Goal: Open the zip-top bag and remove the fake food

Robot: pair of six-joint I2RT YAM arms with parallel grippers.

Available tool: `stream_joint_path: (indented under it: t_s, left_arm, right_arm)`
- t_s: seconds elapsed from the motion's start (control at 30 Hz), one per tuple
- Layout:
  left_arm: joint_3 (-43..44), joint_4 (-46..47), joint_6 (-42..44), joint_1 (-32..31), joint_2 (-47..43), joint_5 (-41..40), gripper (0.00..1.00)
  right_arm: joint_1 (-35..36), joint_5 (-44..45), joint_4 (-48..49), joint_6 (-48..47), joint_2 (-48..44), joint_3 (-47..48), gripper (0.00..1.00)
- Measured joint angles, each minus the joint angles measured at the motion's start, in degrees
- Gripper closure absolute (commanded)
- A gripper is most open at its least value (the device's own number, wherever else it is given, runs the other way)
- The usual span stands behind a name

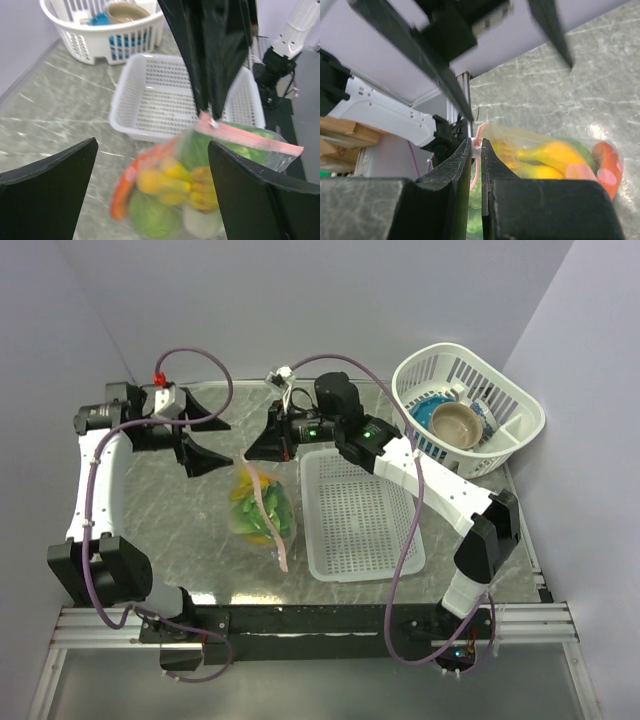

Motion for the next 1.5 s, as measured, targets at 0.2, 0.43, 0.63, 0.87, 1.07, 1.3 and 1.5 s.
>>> stream_joint_path:
  t_s: [0.2, 0.43, 0.63, 0.87, 1.07, 1.3, 1.5]
  left_arm:
    - [8.46, 5.55, -7.87, 0.07, 2.64, 0.13, 0.01]
    - [0.98, 22.99, -24.06, -1.46, 0.24, 0.35, 0.01]
    - [0.46, 29.14, -30.84, -1.97, -0.15, 0.15, 0.01]
    - [-2.93, 38.34, -39.3, -1.99, -2.93, 0.2, 0.01]
    - [-5.31, 39.56, -40.15, -3.19, -3.72, 0.2, 0.02]
    - [-6.12, 31.93, -32.52, -7.02, -1.81, 0.35, 0.07]
    - [-5.97, 22.93, -24.02, -7.1, 1.86, 0.31, 0.1]
  right_arm:
    - [0.0, -1.66, -5.84, -1.9, 0.98, 3.76, 1.0]
    - [0.0, -2.36, -15.3, -5.64, 7.37, 15.89, 1.0]
    - [0.0, -1.73, -23.37, -8.61, 12.48, 26.21, 1.0]
    - [0.0, 1.49, -27.78, -12.09, 13.03, 30.62, 1.0]
    - [-0.07, 2.4, -28.89, -13.14, 13.03, 30.67, 1.0]
    - [-0.17, 2.99, -29.29, -13.77, 13.03, 30.67, 1.0]
    - [-1.22, 2.97, -29.24, -13.81, 13.03, 30.6, 1.0]
